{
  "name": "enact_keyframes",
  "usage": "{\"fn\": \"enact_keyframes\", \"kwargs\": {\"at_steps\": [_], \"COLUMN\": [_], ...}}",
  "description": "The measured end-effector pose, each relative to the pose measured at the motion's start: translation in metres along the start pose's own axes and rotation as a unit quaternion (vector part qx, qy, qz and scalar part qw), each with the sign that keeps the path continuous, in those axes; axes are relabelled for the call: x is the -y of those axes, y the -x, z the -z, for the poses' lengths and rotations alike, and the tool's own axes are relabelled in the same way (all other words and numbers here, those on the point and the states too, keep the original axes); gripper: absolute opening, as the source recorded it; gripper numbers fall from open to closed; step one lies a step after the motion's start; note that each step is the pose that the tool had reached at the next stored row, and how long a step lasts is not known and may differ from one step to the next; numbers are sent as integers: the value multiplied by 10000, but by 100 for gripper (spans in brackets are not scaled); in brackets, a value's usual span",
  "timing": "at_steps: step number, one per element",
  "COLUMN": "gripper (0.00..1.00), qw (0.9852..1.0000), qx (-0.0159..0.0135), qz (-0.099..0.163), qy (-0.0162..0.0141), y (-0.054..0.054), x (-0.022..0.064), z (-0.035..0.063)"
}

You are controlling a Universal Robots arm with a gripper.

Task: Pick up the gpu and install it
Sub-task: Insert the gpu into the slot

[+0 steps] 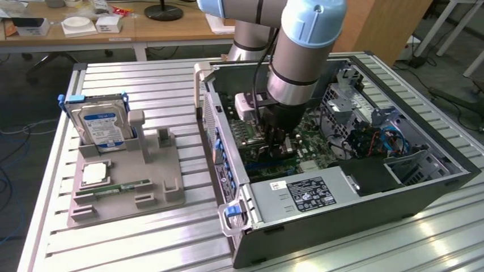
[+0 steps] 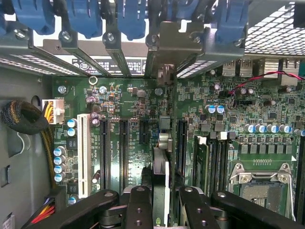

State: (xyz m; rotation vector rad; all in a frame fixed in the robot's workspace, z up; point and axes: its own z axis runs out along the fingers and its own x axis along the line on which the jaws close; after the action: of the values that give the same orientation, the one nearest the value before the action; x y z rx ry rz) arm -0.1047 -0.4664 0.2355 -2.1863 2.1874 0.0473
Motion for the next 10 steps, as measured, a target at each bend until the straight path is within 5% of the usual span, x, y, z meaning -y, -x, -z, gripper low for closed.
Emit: {"fn": "enact_keyframes", "kwargs": {"at_steps": [10], "gripper": [26], "qw": [10000], "qx": [0], "qz": [5], "qy": [0], "y": [0], "x": [21], "z": [0]}}
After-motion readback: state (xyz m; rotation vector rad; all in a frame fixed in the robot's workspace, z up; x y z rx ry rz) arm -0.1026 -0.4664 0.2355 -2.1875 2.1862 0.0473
